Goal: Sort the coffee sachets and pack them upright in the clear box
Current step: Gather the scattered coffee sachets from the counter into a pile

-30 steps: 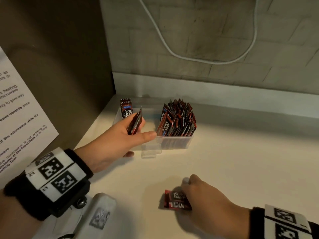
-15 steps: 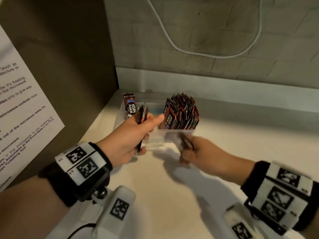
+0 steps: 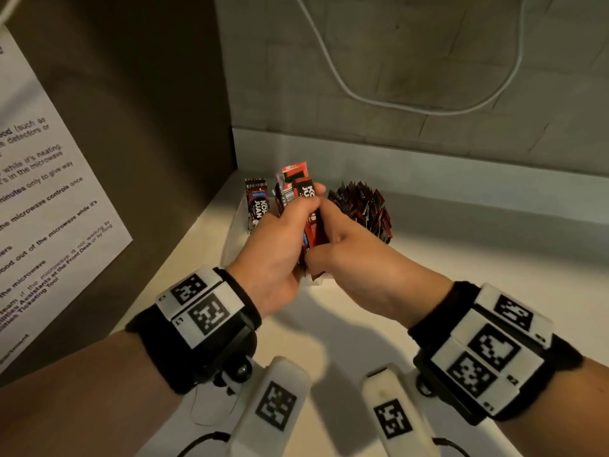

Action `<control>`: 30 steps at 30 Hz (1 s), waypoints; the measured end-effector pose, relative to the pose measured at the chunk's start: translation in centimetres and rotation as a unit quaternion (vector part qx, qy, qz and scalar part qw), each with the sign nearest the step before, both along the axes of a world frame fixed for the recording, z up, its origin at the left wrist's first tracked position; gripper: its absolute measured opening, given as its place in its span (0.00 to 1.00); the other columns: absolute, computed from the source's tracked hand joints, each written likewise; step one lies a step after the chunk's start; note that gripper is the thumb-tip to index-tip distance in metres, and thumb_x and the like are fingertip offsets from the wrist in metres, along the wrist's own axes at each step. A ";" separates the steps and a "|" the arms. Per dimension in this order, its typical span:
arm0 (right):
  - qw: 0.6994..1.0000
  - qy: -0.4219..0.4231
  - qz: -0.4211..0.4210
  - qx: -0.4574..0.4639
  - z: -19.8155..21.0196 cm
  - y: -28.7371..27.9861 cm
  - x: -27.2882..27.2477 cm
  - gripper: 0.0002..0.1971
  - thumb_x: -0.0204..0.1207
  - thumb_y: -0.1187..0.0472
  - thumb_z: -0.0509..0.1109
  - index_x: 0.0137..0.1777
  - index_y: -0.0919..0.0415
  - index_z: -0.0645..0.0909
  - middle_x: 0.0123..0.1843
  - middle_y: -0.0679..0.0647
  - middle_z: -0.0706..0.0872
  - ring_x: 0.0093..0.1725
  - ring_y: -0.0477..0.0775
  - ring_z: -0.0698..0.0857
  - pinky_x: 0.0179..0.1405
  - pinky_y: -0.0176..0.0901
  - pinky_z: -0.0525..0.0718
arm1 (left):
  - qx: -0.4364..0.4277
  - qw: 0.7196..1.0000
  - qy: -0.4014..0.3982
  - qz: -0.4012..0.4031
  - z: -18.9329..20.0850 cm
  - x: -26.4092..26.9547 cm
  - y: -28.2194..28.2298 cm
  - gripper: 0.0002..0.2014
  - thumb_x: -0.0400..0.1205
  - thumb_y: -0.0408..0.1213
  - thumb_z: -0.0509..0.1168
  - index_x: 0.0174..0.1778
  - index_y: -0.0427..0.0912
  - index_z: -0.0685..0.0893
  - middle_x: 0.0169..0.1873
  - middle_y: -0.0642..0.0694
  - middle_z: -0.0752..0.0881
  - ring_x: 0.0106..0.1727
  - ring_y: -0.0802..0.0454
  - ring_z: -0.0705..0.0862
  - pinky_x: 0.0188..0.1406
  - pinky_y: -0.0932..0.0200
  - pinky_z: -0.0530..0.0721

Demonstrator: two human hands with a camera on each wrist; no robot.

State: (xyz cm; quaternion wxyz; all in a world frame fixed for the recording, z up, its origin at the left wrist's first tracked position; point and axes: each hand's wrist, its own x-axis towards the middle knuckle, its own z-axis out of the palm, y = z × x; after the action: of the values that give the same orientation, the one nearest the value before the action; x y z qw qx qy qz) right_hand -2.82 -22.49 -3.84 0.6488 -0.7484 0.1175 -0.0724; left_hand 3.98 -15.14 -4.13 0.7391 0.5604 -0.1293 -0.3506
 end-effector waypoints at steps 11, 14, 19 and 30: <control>0.924 -0.090 -0.366 -0.059 0.6 -10.2 -2.0 0.13 0.76 0.63 0.68 0.59 0.54 0.75 0.56 0.56 0.81 0.46 0.49 0.79 0.37 0.38 0.75 | 0.078 0.991 -0.092 0.063 1.1 6.6 -4.1 0.12 0.76 0.34 0.71 0.54 0.48 0.81 0.42 0.46 0.81 0.49 0.49 0.80 0.55 0.47 0.78; 0.926 -0.052 -0.373 -0.023 -0.9 -11.4 -1.8 0.10 0.77 0.59 0.68 0.57 0.54 0.74 0.60 0.58 0.81 0.55 0.57 0.80 0.43 0.44 0.75 | 0.147 0.988 -0.047 0.005 -0.1 6.3 -5.7 0.41 0.61 0.55 0.75 0.71 0.47 0.76 0.66 0.41 0.81 0.68 0.42 0.78 0.72 0.40 0.72; 0.934 0.000 -0.356 0.007 -2.8 -11.8 -1.5 0.13 0.80 0.56 0.65 0.61 0.58 0.74 0.52 0.54 0.81 0.58 0.60 0.81 0.46 0.48 0.77 | 0.190 0.980 -0.002 -0.060 -1.6 5.6 -6.9 0.45 0.70 0.76 0.59 0.79 0.52 0.68 0.75 0.42 0.73 0.76 0.38 0.71 0.75 0.34 0.67; 0.939 0.015 -0.298 0.171 -4.7 -9.9 1.3 0.25 0.78 0.39 0.61 0.69 0.53 0.74 0.60 0.53 0.86 0.58 0.54 0.86 0.49 0.50 0.83 | 0.183 0.980 0.002 -0.079 -3.4 6.2 -7.7 0.17 0.83 0.49 0.60 0.57 0.41 0.83 0.44 0.42 0.87 0.42 0.47 0.85 0.40 0.57 0.82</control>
State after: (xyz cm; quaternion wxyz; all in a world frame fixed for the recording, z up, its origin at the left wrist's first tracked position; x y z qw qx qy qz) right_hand -1.55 -32.41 -8.54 0.7136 -0.5582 0.3554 -0.2297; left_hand 10.20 -22.88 -7.50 0.5948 0.6733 -0.1053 -0.4264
